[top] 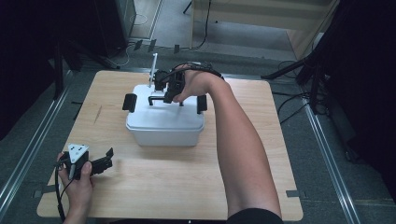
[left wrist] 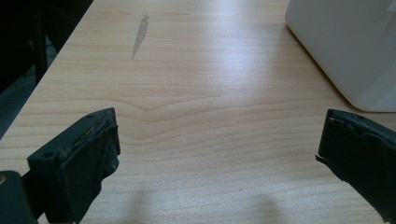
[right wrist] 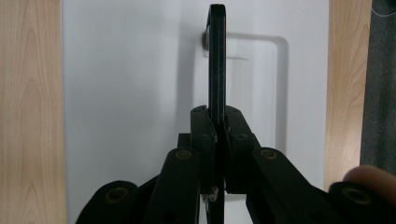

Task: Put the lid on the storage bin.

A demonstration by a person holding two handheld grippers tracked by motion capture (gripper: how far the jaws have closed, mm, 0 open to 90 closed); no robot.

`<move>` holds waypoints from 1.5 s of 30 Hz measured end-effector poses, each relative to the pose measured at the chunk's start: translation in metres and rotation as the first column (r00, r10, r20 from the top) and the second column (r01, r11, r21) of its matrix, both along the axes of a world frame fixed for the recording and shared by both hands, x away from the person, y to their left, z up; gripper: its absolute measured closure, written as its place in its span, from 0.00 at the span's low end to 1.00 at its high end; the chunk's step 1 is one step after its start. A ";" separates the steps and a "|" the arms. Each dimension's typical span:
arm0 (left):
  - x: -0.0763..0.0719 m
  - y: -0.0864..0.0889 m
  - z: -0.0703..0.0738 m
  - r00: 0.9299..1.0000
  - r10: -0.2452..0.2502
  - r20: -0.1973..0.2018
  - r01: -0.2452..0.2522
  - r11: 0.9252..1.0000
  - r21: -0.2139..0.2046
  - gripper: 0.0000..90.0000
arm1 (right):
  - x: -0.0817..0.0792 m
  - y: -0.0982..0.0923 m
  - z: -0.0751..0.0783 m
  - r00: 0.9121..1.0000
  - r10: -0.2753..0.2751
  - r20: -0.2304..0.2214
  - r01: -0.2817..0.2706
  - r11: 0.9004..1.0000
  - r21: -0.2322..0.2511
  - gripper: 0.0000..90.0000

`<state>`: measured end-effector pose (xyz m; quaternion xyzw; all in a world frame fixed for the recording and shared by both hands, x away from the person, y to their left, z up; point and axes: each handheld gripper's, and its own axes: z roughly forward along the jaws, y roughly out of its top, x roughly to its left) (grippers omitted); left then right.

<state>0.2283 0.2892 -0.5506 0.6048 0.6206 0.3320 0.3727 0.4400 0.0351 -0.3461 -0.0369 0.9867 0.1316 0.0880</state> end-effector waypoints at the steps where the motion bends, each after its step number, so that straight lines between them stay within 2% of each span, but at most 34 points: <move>1: 0.000 0.000 0.000 1.000 0.000 -0.001 0.000 1.000 0.001 0.00 | 0.000 0.000 0.000 1.000 -0.001 -0.001 0.001 1.000 0.003 0.95; 5: 0.000 0.000 0.000 1.000 0.000 0.000 0.000 1.000 0.001 0.00 | -0.001 0.001 -0.001 1.000 0.006 0.001 -0.006 1.000 0.004 0.93; 8: 0.000 0.000 0.000 1.000 0.002 0.000 -0.002 1.000 -0.004 0.00 | -0.006 0.002 0.000 0.999 0.014 -0.053 -0.014 1.000 0.002 0.75; 12: 0.000 -0.001 0.000 1.000 0.001 0.001 -0.001 1.000 0.004 0.00 | -0.011 0.003 0.005 0.997 0.011 -0.075 -0.011 1.000 0.011 0.60; 14: 0.000 0.000 0.000 1.000 0.000 0.000 0.000 1.000 0.000 0.00 | -0.012 0.002 0.006 0.998 0.018 -0.056 -0.016 1.000 0.022 0.50; 15: 0.000 0.000 0.000 1.000 0.000 -0.001 0.000 1.000 -0.001 0.00 | -0.013 0.001 0.008 0.999 0.003 -0.048 -0.002 1.000 0.020 0.44; 16: 0.000 0.000 0.000 1.000 0.000 -0.001 0.000 1.000 -0.001 0.00 | -0.014 0.000 0.009 1.000 0.006 -0.026 -0.005 1.000 0.019 0.37; 19: 0.001 0.000 0.000 1.000 -0.002 0.000 0.002 1.000 0.001 0.00 | -0.017 -0.001 0.011 0.999 -0.016 -0.028 0.016 1.000 -0.002 0.15; 22: 0.001 -0.001 0.000 1.000 -0.004 -0.001 0.004 1.000 0.005 0.00 | -0.017 -0.004 0.011 0.999 -0.040 -0.035 0.040 0.999 -0.020 0.05; 25: 0.001 -0.001 0.000 1.000 -0.001 0.001 0.001 1.000 0.004 0.00 | -0.017 -0.009 0.011 0.999 -0.041 -0.028 0.040 0.999 -0.030 0.02; 31: 0.001 -0.001 0.000 1.000 -0.003 0.000 0.003 1.000 0.008 0.00 | -0.021 -0.023 0.014 0.998 -0.047 -0.031 0.047 0.999 -0.011 0.02; 45: 0.001 -0.002 0.000 1.000 -0.007 -0.003 0.007 1.000 0.019 0.00 | -0.024 -0.073 0.014 0.995 -0.099 -0.013 0.099 0.995 -0.012 0.02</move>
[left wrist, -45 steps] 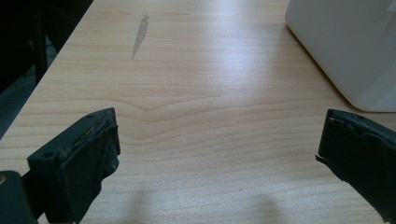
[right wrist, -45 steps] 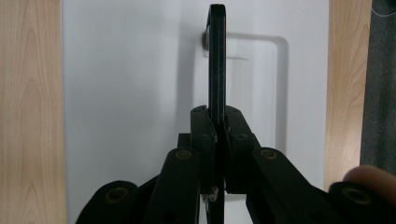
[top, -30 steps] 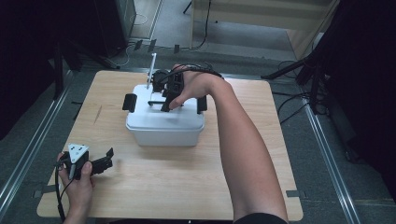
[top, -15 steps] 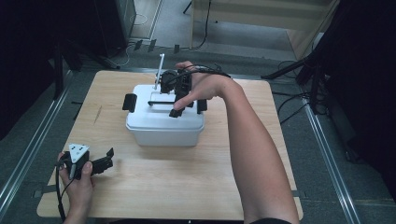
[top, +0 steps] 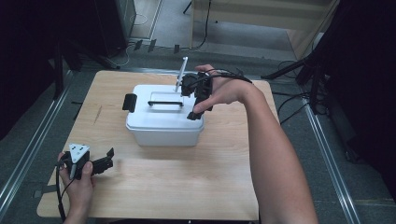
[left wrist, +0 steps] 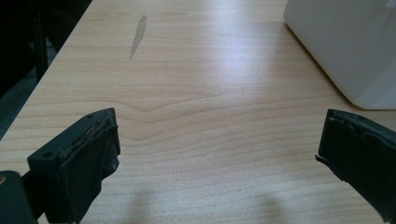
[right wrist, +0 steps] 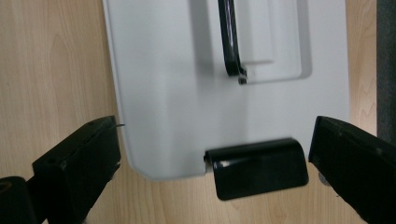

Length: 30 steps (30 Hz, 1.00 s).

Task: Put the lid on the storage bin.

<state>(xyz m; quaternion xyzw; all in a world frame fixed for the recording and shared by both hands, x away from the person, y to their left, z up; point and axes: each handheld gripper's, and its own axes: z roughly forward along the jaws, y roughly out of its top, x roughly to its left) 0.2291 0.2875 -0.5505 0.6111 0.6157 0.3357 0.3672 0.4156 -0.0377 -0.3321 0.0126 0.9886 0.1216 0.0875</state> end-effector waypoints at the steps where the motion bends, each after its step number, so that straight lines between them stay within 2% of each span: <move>1: 0.000 0.000 0.000 1.000 -0.001 -0.001 0.001 1.000 0.002 0.00 | 0.000 -0.004 0.000 1.000 -0.006 0.000 0.006 1.000 0.002 0.02; 17: -0.001 -0.001 0.000 1.000 0.005 0.010 -0.005 1.000 0.003 0.00 | -0.005 -0.065 -0.006 0.996 -0.090 -0.010 0.090 0.995 0.032 0.02; 30: -0.001 0.000 0.000 1.000 0.008 0.019 -0.008 1.000 0.000 0.00 | -0.011 -0.105 -0.028 0.988 -0.152 -0.034 0.153 0.988 0.020 0.02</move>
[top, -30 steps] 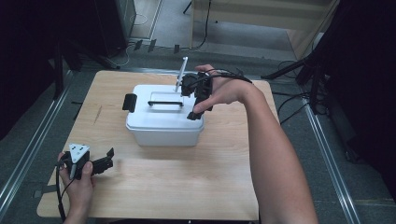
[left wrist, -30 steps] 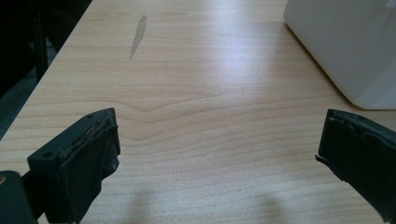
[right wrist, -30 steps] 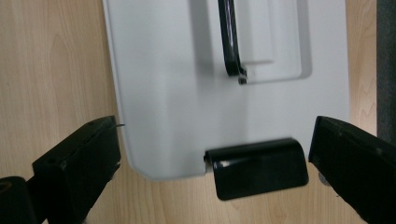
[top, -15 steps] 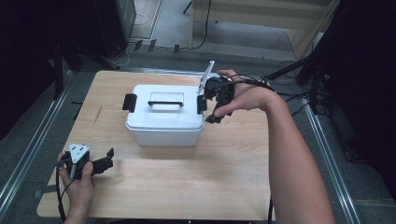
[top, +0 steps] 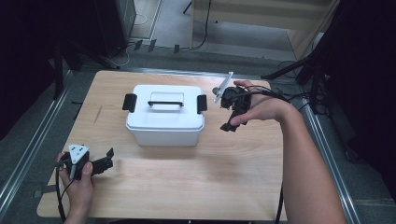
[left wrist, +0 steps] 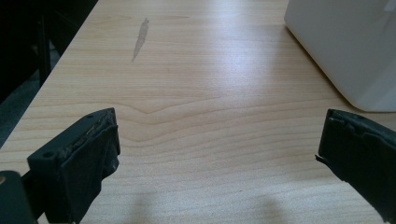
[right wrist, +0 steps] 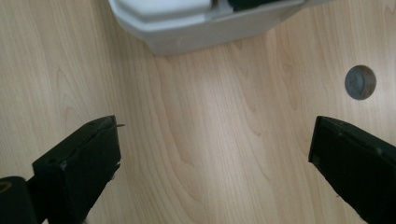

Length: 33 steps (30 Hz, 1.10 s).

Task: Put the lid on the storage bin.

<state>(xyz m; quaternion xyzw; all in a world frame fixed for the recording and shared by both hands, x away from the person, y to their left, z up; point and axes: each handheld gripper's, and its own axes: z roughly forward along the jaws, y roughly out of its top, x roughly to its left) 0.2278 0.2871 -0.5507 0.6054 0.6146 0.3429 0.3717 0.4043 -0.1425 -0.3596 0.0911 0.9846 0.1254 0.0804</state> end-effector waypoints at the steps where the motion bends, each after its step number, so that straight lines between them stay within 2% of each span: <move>1: 0.000 0.000 0.000 1.000 0.000 -0.001 0.000 1.000 0.001 0.00 | -0.001 -0.002 -0.002 1.000 -0.001 0.000 0.001 1.000 0.001 0.02; 17: 0.000 -0.001 0.000 1.000 -0.001 -0.003 0.001 1.000 0.006 0.00 | -0.020 -0.034 -0.023 1.000 -0.015 0.008 0.015 1.000 0.002 0.02; 24: 0.000 0.000 0.000 1.000 -0.001 0.001 0.001 1.000 -0.003 0.00 | -0.031 -0.048 -0.037 0.999 -0.040 0.015 0.040 0.999 0.024 0.02; 27: 0.000 0.000 0.000 1.000 -0.001 0.000 0.001 1.000 -0.004 0.00 | -0.034 -0.054 -0.043 0.997 -0.076 0.014 0.075 0.997 0.022 0.02; 31: 0.000 0.000 0.000 1.000 0.000 -0.002 0.000 1.000 -0.005 0.00 | -0.039 -0.061 -0.048 0.995 -0.093 0.029 0.091 0.994 0.055 0.02; 33: 0.000 0.001 0.000 1.000 0.001 -0.002 -0.001 1.000 -0.006 0.00 | -0.042 -0.064 -0.050 0.994 -0.100 0.037 0.098 0.994 0.056 0.02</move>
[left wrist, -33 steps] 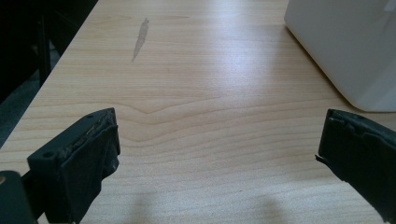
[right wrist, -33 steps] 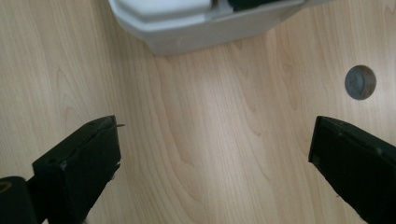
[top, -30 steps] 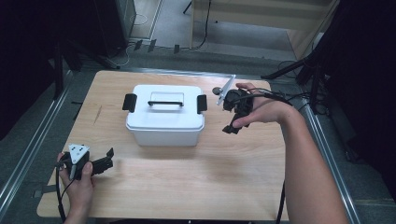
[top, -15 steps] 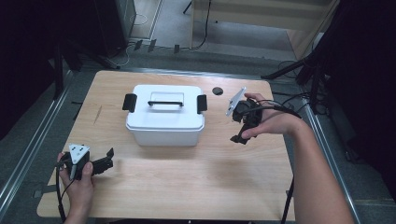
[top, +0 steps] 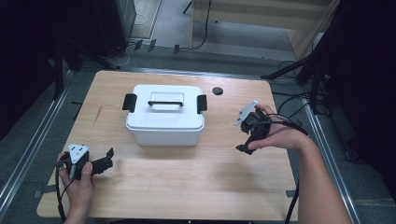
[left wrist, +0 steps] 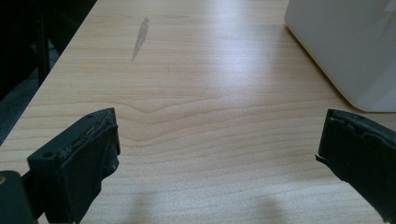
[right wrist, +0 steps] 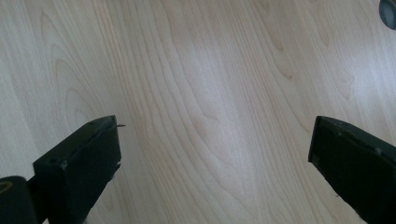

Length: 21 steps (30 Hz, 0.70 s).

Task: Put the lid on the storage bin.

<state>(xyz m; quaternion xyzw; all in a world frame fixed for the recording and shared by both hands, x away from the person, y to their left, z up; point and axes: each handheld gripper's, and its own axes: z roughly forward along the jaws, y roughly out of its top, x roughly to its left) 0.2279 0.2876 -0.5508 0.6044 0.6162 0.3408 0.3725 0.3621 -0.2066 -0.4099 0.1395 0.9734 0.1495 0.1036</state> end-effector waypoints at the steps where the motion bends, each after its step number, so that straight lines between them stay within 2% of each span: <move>1: 0.000 0.000 0.000 1.000 0.000 0.000 0.000 1.000 0.000 0.00 | -0.002 -0.002 -0.001 1.000 -0.003 0.002 0.003 1.000 0.005 0.02; 10: 0.000 0.000 0.000 1.000 -0.001 0.002 0.001 1.000 -0.003 0.00 | -0.010 -0.016 -0.020 0.999 -0.042 0.015 0.041 0.999 0.026 0.02; 14: 0.000 0.000 0.000 1.000 -0.002 0.000 0.002 1.000 -0.003 0.00 | -0.013 -0.023 -0.022 0.997 -0.072 0.027 0.070 0.996 0.048 0.02; 21: 0.000 0.000 0.000 1.000 -0.001 0.000 0.001 1.000 0.004 0.00 | -0.023 -0.035 -0.028 0.995 -0.088 0.049 0.085 0.994 0.066 0.02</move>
